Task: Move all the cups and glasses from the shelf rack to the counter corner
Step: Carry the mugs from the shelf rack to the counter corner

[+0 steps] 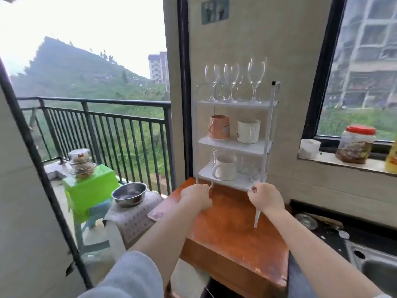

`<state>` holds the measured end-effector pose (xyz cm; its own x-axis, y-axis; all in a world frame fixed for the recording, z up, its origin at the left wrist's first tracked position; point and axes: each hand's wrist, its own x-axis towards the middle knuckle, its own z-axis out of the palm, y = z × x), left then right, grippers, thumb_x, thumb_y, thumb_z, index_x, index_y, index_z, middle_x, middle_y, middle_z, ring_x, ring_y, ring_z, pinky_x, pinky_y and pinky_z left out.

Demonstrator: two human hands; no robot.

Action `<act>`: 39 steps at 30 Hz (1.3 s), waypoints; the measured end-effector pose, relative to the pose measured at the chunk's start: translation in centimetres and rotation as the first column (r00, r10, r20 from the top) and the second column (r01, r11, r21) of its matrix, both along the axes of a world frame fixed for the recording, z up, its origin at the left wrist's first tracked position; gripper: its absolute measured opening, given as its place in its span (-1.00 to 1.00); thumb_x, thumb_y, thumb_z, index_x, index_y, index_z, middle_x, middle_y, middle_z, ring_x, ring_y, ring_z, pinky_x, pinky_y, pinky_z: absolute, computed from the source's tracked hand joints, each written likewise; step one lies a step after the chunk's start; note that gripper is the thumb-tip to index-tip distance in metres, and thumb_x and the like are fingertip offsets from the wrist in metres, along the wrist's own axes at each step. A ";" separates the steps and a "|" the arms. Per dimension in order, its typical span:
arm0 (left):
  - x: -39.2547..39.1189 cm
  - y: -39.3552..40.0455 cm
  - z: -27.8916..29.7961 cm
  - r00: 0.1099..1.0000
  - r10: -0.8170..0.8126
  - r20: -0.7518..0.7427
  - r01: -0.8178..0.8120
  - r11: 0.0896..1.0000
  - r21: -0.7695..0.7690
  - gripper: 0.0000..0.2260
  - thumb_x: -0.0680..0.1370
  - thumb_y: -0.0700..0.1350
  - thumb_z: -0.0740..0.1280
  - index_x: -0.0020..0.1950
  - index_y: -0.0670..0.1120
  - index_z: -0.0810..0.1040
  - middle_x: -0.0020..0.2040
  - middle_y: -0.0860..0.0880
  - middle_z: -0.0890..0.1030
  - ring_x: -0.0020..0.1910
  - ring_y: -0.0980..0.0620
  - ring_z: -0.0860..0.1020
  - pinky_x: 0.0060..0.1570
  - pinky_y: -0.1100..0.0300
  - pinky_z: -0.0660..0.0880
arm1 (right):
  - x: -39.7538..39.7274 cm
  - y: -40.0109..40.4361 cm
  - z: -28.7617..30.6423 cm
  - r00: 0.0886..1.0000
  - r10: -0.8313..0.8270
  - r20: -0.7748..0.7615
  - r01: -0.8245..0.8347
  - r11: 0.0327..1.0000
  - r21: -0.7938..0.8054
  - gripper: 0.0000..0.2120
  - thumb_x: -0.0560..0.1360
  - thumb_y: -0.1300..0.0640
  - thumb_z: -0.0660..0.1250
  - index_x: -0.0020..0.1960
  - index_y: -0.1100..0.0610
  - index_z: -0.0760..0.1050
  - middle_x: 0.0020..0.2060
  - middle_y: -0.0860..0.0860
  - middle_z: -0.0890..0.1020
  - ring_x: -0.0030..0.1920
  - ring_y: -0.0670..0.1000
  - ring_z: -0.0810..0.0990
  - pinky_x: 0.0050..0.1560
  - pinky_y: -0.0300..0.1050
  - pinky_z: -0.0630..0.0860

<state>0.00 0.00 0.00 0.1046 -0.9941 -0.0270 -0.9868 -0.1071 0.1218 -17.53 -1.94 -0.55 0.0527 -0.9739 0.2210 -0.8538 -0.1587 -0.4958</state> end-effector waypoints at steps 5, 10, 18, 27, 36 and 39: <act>2.0 -7.4 -1.5 0.962 0.039 -0.271 -0.045 0.999 -0.016 -0.58 0.49 -0.09 0.20 0.34 -0.11 0.28 0.12 -0.14 0.54 0.05 -0.14 0.54 -0.17 0.08 0.48 | 2.8 -6.0 -1.4 0.981 -0.035 0.189 0.017 0.995 0.098 -0.52 0.54 0.26 0.13 0.45 0.29 0.18 0.44 0.20 0.31 0.44 0.16 0.27 0.41 -0.04 0.23; 2.7 -15.8 -3.2 0.849 0.051 -0.526 -0.072 0.997 -0.020 -0.55 0.49 -0.15 0.18 0.38 -0.10 0.24 0.21 -0.14 0.49 -0.03 -0.05 0.51 -0.22 0.16 0.50 | 4.3 -13.4 -3.2 0.893 -0.190 0.408 0.159 0.981 0.110 -0.38 0.52 0.26 0.22 0.49 0.29 0.03 0.46 0.26 0.16 0.46 0.22 0.18 0.45 0.04 0.21; 2.2 -23.8 -5.7 0.633 0.105 -0.767 -0.109 0.993 0.046 -0.79 0.49 -0.15 0.26 0.12 -0.11 0.47 0.03 -0.07 0.54 -0.12 0.04 0.49 -0.15 0.24 0.38 | 4.7 -20.4 -5.0 0.521 -0.370 0.769 0.284 0.925 0.253 -0.52 0.51 0.25 0.22 0.41 0.19 0.24 0.08 0.14 0.55 -0.02 0.10 0.51 0.04 -0.02 0.42; 2.1 -25.8 -7.6 0.416 0.132 -0.900 -0.173 0.983 0.065 -0.88 0.50 -0.21 0.20 -0.22 -0.12 0.47 -0.29 -0.06 0.48 -0.34 0.08 0.39 -0.35 0.27 0.30 | 5.3 -22.0 -5.5 0.385 -0.476 0.791 0.395 0.859 0.324 -0.61 0.58 0.00 0.07 0.11 0.31 0.45 0.07 0.31 0.54 -0.07 0.12 0.45 -0.05 -0.03 0.35; 5.5 -21.3 -7.1 0.441 -0.051 -0.896 -0.165 0.977 -0.137 -0.74 0.39 -0.31 0.19 -0.45 -0.13 0.20 -0.45 -0.04 0.19 -0.42 0.02 0.16 -0.40 0.16 0.06 | 6.7 -12.8 -6.6 0.406 -0.430 0.806 0.488 0.848 0.207 -0.67 0.57 0.09 0.13 -0.37 0.05 0.33 -0.45 -0.06 0.41 -0.42 -0.10 0.36 -0.41 -0.25 0.29; 4.9 -19.6 -7.1 0.403 -0.095 -0.910 -0.071 0.988 -0.134 -0.85 0.39 -0.31 0.19 -0.38 -0.16 0.32 -0.42 -0.09 0.28 -0.39 0.00 0.22 -0.40 0.17 0.12 | 6.1 -7.7 -7.0 0.362 -0.456 0.813 0.549 0.809 0.209 -0.63 0.56 0.13 0.14 -0.43 0.07 0.26 -0.59 -0.11 0.35 -0.62 -0.19 0.33 -0.61 -0.41 0.24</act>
<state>4.87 -19.56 -7.11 0.0884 -0.9957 0.0279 -0.2787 0.0021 0.9604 -11.47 -9.63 -7.56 -0.6821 -0.7302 -0.0409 -0.0227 0.0771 -0.9968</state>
